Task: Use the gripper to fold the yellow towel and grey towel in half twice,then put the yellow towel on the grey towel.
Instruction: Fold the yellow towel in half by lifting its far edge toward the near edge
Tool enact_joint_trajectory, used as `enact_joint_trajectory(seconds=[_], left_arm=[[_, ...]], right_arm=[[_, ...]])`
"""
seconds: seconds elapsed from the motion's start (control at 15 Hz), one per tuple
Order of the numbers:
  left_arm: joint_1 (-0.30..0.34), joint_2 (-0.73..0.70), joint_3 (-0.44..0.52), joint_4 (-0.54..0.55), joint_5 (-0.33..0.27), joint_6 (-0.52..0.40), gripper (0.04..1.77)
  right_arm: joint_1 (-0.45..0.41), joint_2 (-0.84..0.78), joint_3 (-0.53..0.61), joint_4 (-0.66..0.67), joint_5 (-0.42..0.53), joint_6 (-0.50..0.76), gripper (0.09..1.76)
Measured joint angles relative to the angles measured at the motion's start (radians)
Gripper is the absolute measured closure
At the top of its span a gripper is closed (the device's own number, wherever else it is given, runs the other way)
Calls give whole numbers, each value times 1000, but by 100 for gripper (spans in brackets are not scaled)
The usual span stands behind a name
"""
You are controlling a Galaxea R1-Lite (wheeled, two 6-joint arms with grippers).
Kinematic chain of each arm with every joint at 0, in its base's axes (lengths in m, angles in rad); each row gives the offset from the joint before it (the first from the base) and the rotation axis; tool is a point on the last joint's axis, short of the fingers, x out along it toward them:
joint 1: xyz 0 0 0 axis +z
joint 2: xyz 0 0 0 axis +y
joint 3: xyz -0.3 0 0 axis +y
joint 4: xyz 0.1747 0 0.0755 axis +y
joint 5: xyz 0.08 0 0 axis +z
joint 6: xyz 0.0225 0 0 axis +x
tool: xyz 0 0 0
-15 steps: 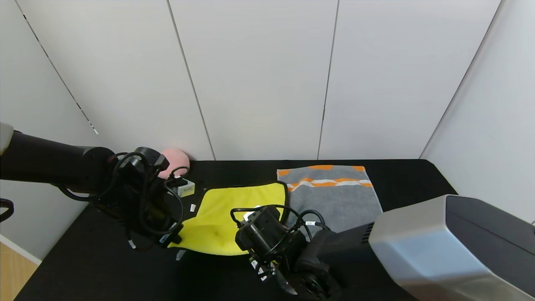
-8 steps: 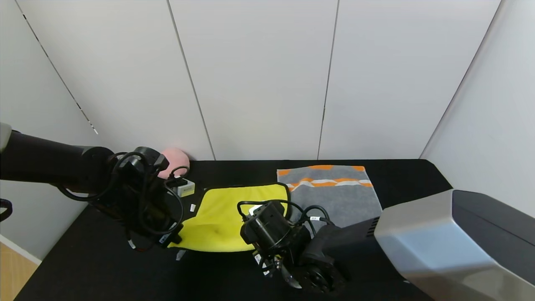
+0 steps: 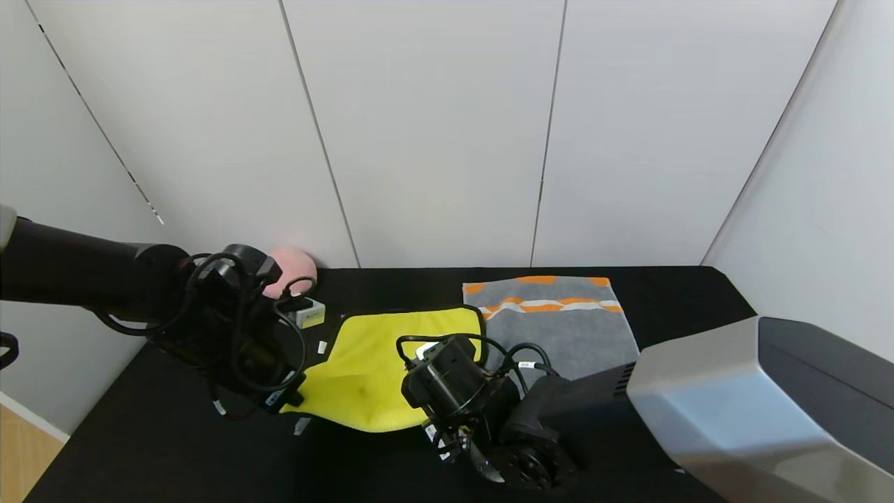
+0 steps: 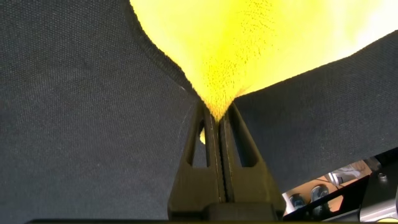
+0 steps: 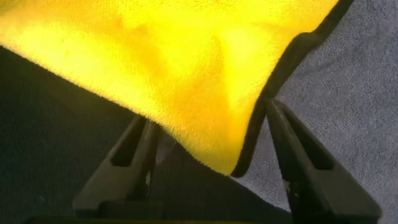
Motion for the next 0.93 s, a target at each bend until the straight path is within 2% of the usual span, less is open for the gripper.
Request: enact_joint_trajectory(seconds=[0.4, 0.8, 0.93], left_arm=[[0, 0, 3, 0, 0, 0, 170], [0, -7, 0, 0, 0, -1, 170], [-1, -12, 5, -1, -1, -3, 170]], right_arm=[[3, -1, 1, 33, -3, -3, 37], [8, -6, 4, 39, -30, -5, 25], [8, -19, 6, 84, -29, -5, 22]])
